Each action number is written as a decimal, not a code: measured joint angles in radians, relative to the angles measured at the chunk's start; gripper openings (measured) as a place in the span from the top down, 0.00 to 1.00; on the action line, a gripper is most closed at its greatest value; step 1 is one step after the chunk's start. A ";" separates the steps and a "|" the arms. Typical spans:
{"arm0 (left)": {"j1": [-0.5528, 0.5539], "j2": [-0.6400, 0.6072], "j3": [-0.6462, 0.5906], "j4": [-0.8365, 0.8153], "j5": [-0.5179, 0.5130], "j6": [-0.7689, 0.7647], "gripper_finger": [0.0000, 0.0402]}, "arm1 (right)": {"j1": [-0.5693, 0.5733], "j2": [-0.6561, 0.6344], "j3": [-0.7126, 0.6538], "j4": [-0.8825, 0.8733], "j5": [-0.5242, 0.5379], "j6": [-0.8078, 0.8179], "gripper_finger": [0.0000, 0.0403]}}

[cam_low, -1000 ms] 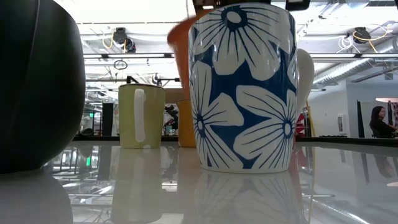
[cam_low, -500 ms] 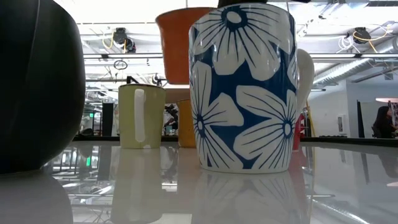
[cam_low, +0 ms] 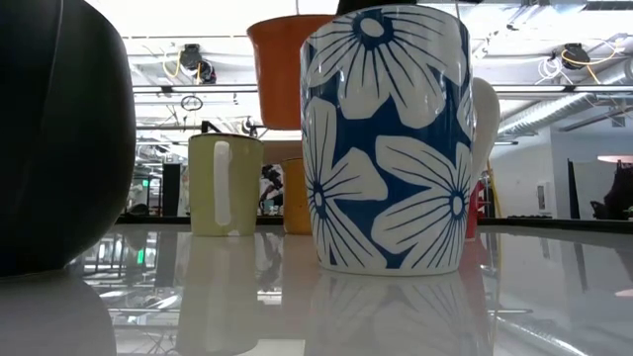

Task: Place coffee mugs
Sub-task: Put the orange mug on the shelf

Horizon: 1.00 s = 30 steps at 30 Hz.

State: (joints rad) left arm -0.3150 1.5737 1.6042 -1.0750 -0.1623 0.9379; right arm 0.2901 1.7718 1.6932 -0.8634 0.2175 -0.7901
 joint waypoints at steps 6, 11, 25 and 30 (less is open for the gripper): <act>-0.045 0.044 -0.001 -0.002 -0.130 -0.061 0.55 | 0.001 0.000 0.000 -0.074 -0.037 -0.004 1.00; -0.066 0.062 -0.001 -0.028 -0.195 -0.104 0.55 | 0.004 0.000 0.000 -0.093 0.007 0.022 1.00; -0.152 0.096 0.000 -0.080 -0.284 -0.218 0.55 | 0.004 0.000 0.001 -0.063 0.049 -0.019 1.00; -0.164 0.147 0.000 -0.076 -0.382 -0.218 0.55 | -0.013 0.000 0.001 -0.042 0.049 -0.055 1.00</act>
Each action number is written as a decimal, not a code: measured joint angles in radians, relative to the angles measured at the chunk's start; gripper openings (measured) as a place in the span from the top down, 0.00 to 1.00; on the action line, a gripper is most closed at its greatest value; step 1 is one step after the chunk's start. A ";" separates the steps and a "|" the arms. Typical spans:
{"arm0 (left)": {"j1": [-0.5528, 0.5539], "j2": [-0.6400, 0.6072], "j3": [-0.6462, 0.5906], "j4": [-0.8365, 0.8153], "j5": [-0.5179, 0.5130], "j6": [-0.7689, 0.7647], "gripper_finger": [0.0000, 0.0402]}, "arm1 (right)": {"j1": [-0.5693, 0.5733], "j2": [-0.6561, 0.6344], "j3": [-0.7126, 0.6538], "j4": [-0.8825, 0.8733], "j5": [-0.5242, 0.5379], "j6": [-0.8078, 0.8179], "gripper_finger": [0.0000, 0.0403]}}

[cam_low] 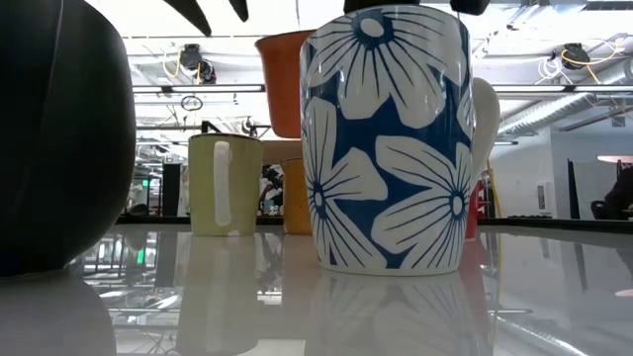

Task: Place coffee mugs
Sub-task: Put the orange mug on the shelf

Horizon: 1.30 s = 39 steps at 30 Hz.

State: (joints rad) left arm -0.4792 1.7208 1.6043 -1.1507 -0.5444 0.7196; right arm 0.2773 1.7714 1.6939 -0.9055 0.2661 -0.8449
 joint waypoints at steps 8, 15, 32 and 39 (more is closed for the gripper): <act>0.002 0.051 0.000 0.002 -0.094 -0.059 0.55 | -0.017 0.000 0.000 0.003 0.034 -0.020 1.00; 0.003 0.054 0.000 0.008 -0.174 -0.126 0.55 | -0.017 0.000 0.000 0.005 0.047 -0.063 0.99; 0.049 0.090 -0.001 0.022 -0.120 -0.120 0.55 | -0.014 0.000 0.000 0.035 0.044 -0.111 0.99; 0.045 0.090 0.000 0.022 -0.125 -0.092 0.75 | -0.014 0.000 0.000 0.036 0.039 -0.120 0.99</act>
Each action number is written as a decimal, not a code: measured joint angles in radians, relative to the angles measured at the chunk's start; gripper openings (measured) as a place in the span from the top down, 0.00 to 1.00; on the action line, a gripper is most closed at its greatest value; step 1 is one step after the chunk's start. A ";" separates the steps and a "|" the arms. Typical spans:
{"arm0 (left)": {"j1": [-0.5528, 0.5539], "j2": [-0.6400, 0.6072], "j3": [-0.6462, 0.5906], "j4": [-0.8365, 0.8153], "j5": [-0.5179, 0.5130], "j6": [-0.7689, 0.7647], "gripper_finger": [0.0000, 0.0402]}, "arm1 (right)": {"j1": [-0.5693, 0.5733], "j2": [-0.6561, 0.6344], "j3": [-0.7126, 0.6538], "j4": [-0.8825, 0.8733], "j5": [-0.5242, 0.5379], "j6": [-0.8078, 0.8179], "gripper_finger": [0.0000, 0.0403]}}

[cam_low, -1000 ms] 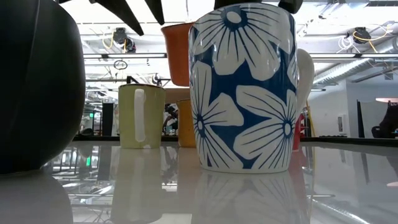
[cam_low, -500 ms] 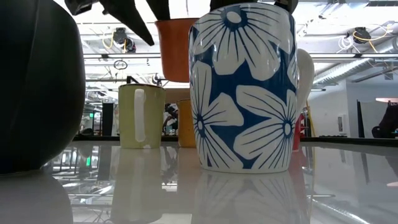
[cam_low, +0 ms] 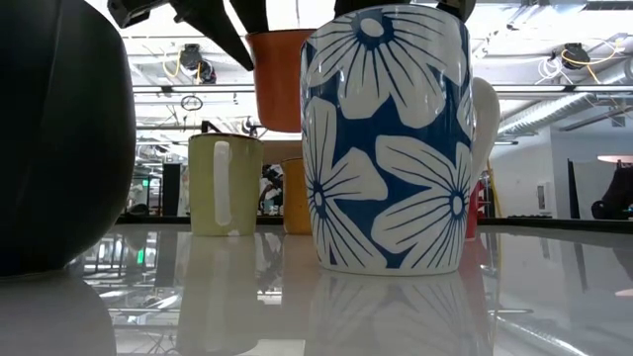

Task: Place coffee mugs
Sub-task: Put the orange mug on the shelf

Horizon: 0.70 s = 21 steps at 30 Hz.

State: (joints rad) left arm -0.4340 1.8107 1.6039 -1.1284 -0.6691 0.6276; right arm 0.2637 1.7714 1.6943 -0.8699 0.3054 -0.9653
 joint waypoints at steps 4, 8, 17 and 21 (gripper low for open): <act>0.000 -0.002 0.001 -0.001 0.003 0.026 0.87 | 0.000 0.000 0.000 0.003 0.000 -0.004 0.99; 0.003 -0.002 0.000 -0.007 0.017 0.048 0.94 | 0.001 0.000 0.001 0.005 -0.002 -0.018 0.98; 0.002 -0.005 -0.003 -0.058 0.010 0.050 0.94 | 0.022 -0.006 0.002 0.040 -0.027 0.049 0.82; 0.004 -0.009 -0.003 -0.050 -0.007 0.065 0.94 | 0.039 -0.005 0.002 0.075 -0.065 0.079 0.71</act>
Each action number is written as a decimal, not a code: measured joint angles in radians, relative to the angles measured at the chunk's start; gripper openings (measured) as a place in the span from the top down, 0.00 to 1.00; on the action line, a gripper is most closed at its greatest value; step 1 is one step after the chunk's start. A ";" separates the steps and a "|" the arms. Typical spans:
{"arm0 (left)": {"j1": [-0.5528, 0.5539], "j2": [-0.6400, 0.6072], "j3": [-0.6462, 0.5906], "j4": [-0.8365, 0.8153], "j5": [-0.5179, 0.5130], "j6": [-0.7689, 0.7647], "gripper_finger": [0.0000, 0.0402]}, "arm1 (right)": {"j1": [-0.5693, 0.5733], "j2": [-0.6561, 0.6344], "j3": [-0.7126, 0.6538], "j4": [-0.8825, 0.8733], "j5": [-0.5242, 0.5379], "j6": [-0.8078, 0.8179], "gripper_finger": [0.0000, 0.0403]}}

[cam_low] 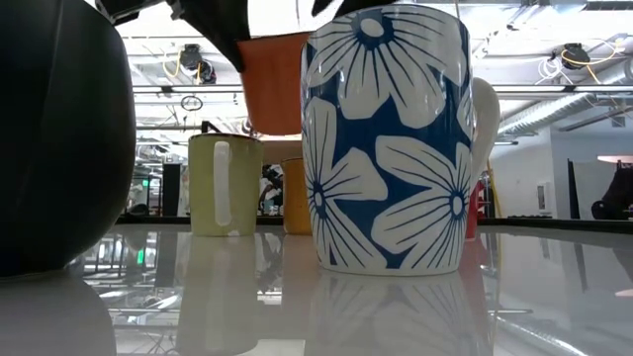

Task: Place coffee mugs
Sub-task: Put the orange mug on the shelf

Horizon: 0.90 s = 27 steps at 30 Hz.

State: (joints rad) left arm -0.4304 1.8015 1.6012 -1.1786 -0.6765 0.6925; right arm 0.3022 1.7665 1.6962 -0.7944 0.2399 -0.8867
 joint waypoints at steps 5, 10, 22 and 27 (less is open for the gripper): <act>0.004 -0.004 0.000 -0.001 -0.004 0.014 0.94 | 0.033 -0.053 -0.001 0.013 0.044 0.093 0.59; 0.017 -0.044 0.000 -0.001 0.000 0.004 0.94 | 0.083 -0.173 -0.001 0.004 0.050 0.276 0.56; 0.165 -0.300 0.002 0.066 -0.003 0.129 0.94 | 0.145 -0.403 -0.301 0.277 0.049 0.467 0.64; 0.307 -0.363 0.002 0.138 0.051 0.187 0.94 | 0.142 -0.489 -0.550 0.607 0.052 0.402 0.66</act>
State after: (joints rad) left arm -0.1232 1.4382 1.6035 -1.0410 -0.6251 0.8792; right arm 0.4439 1.2779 1.1465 -0.1877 0.2916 -0.4848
